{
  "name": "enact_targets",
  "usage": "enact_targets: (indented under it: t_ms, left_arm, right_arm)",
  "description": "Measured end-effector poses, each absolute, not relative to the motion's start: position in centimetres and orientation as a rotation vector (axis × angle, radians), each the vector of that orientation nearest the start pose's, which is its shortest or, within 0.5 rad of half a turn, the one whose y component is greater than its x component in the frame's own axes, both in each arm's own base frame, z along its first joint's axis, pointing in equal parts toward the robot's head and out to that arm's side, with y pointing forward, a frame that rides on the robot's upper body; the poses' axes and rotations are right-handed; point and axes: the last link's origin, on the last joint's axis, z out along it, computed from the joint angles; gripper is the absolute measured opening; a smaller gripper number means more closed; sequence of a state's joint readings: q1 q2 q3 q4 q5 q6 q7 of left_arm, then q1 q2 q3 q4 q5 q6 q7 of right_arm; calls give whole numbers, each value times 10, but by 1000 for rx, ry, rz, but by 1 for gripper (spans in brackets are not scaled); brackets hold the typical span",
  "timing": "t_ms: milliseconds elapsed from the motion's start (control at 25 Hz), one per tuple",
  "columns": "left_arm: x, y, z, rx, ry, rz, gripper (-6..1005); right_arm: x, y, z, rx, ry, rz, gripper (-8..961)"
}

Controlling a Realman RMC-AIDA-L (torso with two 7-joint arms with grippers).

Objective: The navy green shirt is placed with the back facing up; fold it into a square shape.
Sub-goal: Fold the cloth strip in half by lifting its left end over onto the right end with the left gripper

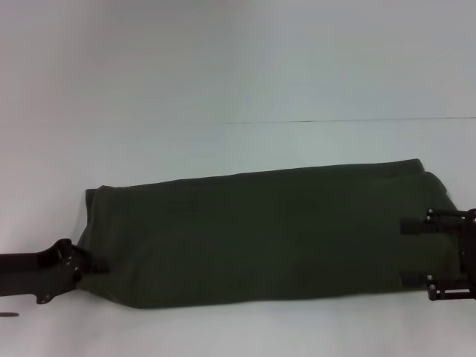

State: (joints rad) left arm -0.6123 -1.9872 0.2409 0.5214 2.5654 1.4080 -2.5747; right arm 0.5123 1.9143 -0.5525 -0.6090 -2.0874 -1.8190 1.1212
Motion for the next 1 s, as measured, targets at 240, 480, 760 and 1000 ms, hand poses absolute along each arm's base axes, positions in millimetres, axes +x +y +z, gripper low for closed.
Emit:
enact_targets:
  t_ms: [240, 480, 760, 1000]
  left_arm:
    - [-345, 342, 49, 2053, 2657, 655, 121]
    - [-353, 346, 95, 2165, 2696, 685, 120]
    - [-373, 333, 150, 2261, 2816, 658, 121]
    - [-376, 330, 156, 2330, 2792, 656, 121]
  right_arm:
    - [291, 310, 67, -2805, 266, 663, 815]
    - [290, 313, 64, -2795, 285, 655, 816]
    - [291, 315, 58, -2782, 313, 647, 816]
    - [295, 313, 56, -2772, 347, 642, 816]
